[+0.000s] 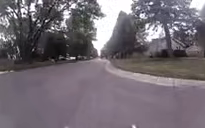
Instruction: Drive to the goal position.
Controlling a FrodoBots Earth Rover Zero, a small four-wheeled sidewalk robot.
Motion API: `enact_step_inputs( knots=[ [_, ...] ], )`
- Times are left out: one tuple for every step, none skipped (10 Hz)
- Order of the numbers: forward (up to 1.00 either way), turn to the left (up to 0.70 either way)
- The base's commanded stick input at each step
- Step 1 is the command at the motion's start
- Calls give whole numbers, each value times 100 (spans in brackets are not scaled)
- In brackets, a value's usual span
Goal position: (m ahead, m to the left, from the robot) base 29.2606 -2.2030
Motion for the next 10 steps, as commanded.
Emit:
enact_step_inputs(
  knots=[
    [100, 0],
    [100, 0],
    [100, 0],
    [100, 0],
    [100, 2],
    [100, 0],
    [100, 2],
    [100, 1],
    [100, 1],
    [100, 0]
  ],
)
